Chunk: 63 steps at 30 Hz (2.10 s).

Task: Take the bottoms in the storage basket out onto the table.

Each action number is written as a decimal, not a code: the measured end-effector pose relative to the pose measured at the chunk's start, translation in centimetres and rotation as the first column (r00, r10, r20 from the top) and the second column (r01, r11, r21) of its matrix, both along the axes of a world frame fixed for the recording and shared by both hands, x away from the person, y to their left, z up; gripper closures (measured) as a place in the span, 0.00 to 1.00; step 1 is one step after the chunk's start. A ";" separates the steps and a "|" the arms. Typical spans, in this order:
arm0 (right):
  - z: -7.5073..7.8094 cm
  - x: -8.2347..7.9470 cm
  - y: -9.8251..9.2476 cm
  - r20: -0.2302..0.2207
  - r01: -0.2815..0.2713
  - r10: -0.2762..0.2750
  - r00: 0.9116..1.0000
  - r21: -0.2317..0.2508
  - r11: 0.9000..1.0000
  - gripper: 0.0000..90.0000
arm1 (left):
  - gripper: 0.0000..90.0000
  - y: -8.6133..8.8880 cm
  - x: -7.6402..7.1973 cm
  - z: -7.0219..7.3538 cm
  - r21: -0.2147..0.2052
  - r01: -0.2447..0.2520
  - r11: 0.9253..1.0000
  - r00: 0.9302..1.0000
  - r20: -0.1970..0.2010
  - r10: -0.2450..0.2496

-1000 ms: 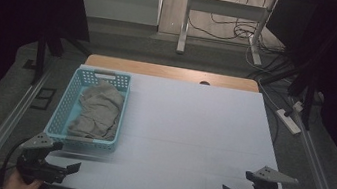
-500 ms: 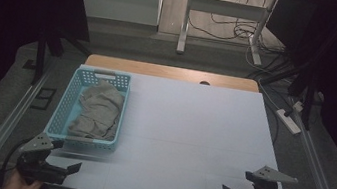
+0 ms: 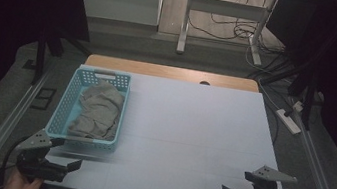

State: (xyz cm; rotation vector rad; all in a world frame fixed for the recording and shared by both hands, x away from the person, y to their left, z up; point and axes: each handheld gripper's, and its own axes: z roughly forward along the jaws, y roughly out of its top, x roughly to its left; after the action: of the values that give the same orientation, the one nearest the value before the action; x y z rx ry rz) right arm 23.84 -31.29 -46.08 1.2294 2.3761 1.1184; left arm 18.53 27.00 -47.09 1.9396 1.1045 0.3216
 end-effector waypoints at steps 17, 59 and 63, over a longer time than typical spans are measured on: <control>0.0 0.0 0.1 -0.004 -0.002 0.002 1.000 -0.006 1.000 0.02 | 0.00 0.1 1.0 0.0 -0.008 0.042 0.999 0.999 0.007 -0.042; -0.1 0.1 0.1 -0.006 0.006 -0.006 1.000 -0.016 1.000 0.02 | 0.00 -0.4 3.4 1.4 -0.001 0.011 1.000 1.000 0.005 -0.011; -0.1 0.1 0.1 -0.005 0.006 -0.006 1.000 -0.018 1.000 0.02 | 0.00 -0.6 3.9 1.5 -0.002 0.015 1.000 1.000 -0.002 -0.015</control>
State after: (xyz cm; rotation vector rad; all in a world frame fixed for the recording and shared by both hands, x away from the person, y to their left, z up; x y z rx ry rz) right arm 23.89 -31.15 -46.15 1.2343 2.3795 1.0913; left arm 22.43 26.40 -45.55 1.9461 1.0905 0.3108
